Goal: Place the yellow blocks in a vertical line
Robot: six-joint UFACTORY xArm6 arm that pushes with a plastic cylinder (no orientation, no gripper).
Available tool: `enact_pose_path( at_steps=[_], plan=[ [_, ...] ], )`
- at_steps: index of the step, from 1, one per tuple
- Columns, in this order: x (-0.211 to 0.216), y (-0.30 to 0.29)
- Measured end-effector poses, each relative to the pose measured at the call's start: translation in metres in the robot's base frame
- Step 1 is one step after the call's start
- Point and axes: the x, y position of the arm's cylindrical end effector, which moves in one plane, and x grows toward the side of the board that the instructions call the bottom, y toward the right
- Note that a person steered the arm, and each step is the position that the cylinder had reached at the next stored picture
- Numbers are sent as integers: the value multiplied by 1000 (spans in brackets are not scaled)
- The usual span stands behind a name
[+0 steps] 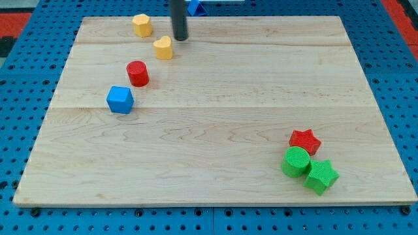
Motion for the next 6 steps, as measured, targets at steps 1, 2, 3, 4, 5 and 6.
enact_pose_path(
  at_steps=[1,2,3,4,5,6],
  plan=[
    [7,-25],
    [25,-122],
    [29,-147],
    [-14,-88],
    [24,-55],
    [46,-55]
  ],
)
